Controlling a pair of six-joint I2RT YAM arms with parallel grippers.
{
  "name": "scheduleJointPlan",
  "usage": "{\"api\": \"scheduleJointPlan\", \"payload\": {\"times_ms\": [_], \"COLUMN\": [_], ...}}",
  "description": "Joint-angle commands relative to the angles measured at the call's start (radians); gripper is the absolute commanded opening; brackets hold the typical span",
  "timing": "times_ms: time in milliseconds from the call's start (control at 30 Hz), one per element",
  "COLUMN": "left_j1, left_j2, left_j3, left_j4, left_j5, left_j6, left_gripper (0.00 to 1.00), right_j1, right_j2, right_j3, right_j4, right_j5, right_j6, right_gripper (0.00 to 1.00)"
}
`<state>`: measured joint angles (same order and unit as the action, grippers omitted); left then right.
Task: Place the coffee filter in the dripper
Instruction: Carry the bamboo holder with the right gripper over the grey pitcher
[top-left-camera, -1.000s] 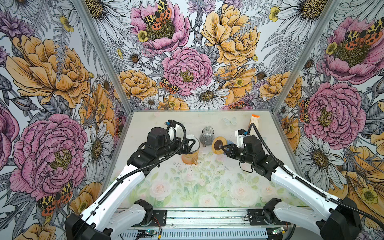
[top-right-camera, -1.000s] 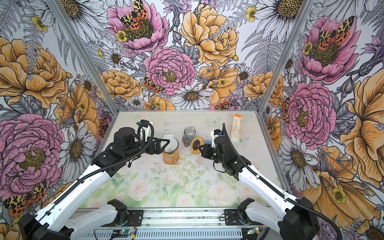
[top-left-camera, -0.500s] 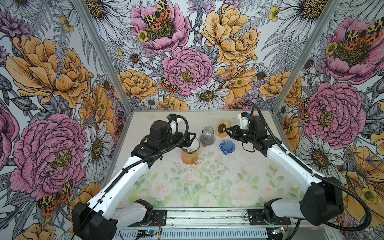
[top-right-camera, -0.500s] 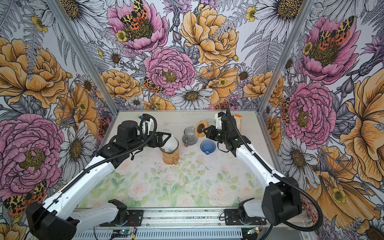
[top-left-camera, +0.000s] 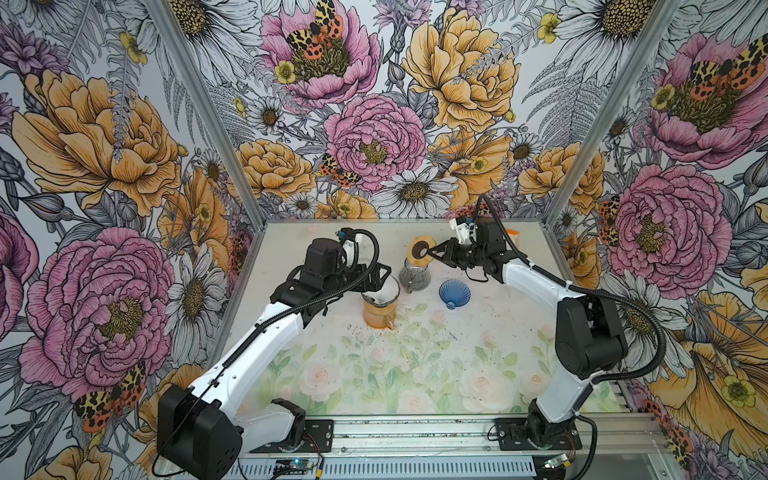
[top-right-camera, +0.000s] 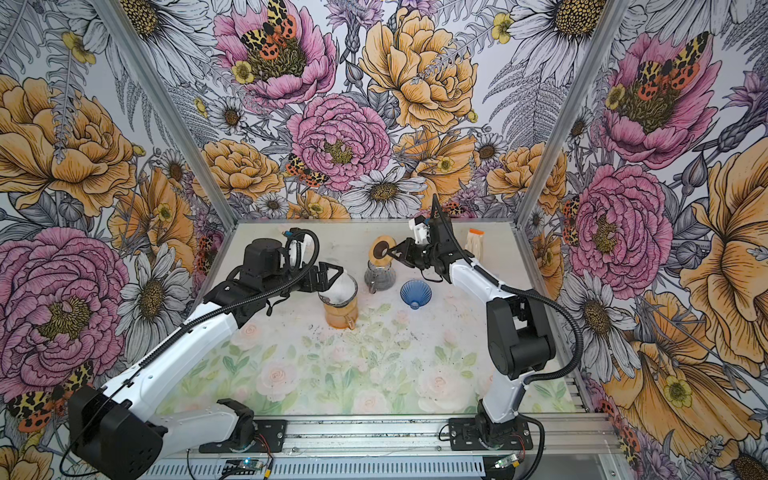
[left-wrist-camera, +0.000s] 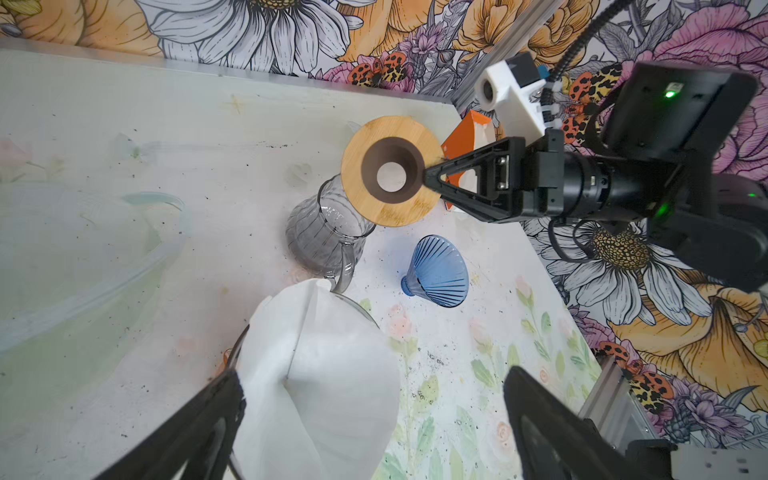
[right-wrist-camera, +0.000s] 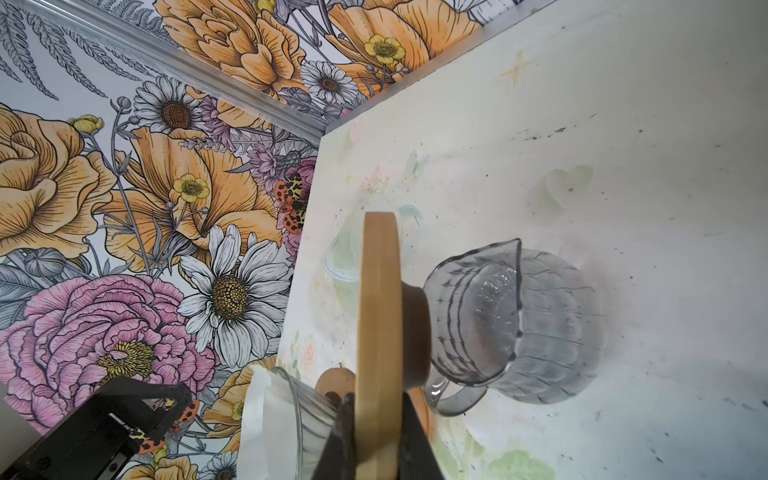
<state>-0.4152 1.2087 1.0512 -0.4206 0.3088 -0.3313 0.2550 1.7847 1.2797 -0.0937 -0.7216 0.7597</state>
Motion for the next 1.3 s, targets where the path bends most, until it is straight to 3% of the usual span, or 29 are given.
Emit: {"api": "scheduleJointPlan", "payload": {"times_ms": [0, 533, 1267], "left_j1": [0.013, 0.021, 0.018], "left_j2": [-0.011, 0.005, -0.023], "left_j3": [0.020, 0.014, -0.014], "left_j4": [0.016, -0.005, -0.011], "left_j5": [0.023, 0.048, 0.040], "left_j6": [0.001, 0.009, -0.002], "left_gripper": [0.99, 0.99, 0.99], "right_j1": [-0.022, -0.025, -0.036], "right_j2": [0.043, 0.183, 0.216], "right_j3": [0.044, 0.046, -0.013], "right_j4": [0.110, 0.206, 0.252], "right_j5": [-0.094, -0.171, -0.174], "right_j6": [0.051, 0.119, 0.165], "right_gripper": [0.00, 0.00, 0.07]}}
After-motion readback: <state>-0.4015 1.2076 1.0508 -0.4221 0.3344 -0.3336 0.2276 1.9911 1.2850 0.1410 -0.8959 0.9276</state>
